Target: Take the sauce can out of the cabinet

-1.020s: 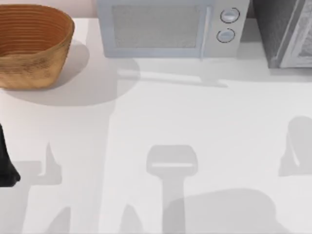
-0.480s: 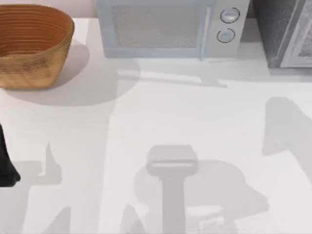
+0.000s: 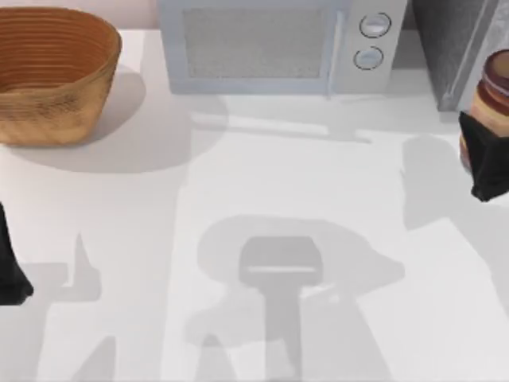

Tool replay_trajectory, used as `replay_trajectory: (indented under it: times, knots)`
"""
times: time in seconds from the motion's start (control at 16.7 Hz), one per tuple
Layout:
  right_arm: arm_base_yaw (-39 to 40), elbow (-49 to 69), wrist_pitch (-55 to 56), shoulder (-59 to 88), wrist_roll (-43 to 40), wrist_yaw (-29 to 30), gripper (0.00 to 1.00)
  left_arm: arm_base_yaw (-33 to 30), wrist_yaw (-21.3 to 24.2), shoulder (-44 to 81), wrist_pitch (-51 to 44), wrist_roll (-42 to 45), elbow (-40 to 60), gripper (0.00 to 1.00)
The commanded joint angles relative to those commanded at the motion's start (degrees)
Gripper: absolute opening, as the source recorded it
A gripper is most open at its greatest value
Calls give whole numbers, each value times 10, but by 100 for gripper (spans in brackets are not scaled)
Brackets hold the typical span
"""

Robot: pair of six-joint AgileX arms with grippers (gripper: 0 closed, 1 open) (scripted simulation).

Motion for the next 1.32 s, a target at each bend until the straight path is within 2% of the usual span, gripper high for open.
replay_trajectory:
  times: [1.32]
  knots:
    - [-8, 216, 352, 518, -5, -181, 0, 0, 0, 0, 0, 0, 0, 100]
